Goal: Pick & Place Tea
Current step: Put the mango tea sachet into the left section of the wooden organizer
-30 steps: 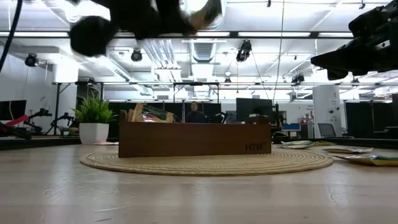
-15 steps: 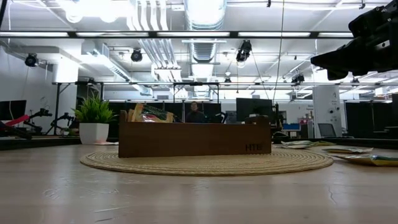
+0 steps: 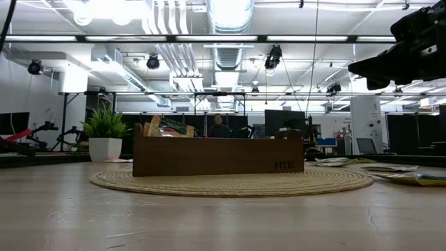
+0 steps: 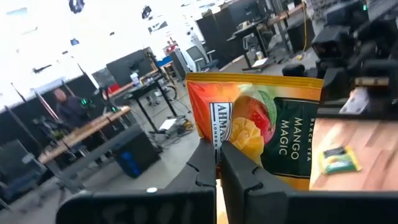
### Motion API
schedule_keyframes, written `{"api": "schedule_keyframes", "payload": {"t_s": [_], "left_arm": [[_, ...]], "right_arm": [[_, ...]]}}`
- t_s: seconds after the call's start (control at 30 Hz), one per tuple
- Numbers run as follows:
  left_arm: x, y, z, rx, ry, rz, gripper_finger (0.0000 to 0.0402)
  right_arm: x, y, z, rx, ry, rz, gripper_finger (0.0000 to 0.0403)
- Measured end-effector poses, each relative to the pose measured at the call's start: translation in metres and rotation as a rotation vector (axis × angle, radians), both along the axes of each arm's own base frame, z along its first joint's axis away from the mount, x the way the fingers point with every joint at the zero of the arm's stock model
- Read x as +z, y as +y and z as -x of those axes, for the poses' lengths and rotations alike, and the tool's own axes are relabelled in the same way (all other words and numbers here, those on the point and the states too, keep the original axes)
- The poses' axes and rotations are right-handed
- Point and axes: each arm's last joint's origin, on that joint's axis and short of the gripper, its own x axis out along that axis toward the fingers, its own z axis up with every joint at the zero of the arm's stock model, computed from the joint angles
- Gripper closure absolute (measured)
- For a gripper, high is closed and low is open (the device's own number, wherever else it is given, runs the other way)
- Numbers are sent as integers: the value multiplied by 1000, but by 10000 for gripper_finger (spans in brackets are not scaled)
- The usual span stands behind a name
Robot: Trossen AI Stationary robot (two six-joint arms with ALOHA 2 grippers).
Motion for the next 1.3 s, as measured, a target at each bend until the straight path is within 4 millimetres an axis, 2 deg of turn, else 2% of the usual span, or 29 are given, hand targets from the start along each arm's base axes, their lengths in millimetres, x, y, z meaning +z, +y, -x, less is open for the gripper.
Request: {"api": "schedule_keyframes", "payload": {"t_s": [0.27, 0.5, 0.6, 0.73, 0.8, 0.87, 0.93, 0.97, 1.03, 1.1, 1.2, 1.3], "left_arm": [[1, 12, -6, 35, 199, -139, 401], [9, 20, -5, 51, 175, -120, 401], [19, 24, 1, 48, 118, -82, 401], [48, 33, 17, 18, 18, -19, 401], [58, 36, 24, -111, -39, -3, 401], [63, 41, 31, -379, -65, 44, 401], [60, 57, 34, -614, -19, 254, 401], [55, 68, 35, -639, 31, 393, 401], [37, 88, 42, -485, 156, 574, 401], [14, 99, 49, -250, 282, 577, 401], [-1, 100, 60, -69, 367, 590, 401], [-10, 97, 56, 14, 382, 570, 401]], "right_arm": [[0, 0, 0, -1, 0, 0, 394], [0, 0, 0, -1, 0, 0, 394], [0, 0, 0, 0, 0, 0, 394], [0, 0, 0, 0, 0, 0, 394], [0, 0, 0, -1, 0, 0, 394], [0, 0, 0, 0, 0, 0, 394], [0, 0, 0, -1, 0, 0, 394], [0, 0, 0, 0, -1, 0, 394], [0, 0, 0, 0, 0, 0, 394], [0, 0, 0, -1, -1, 0, 394], [0, 0, 0, -1, -1, 0, 394], [0, 0, 0, 0, 0, 0, 394]]}}
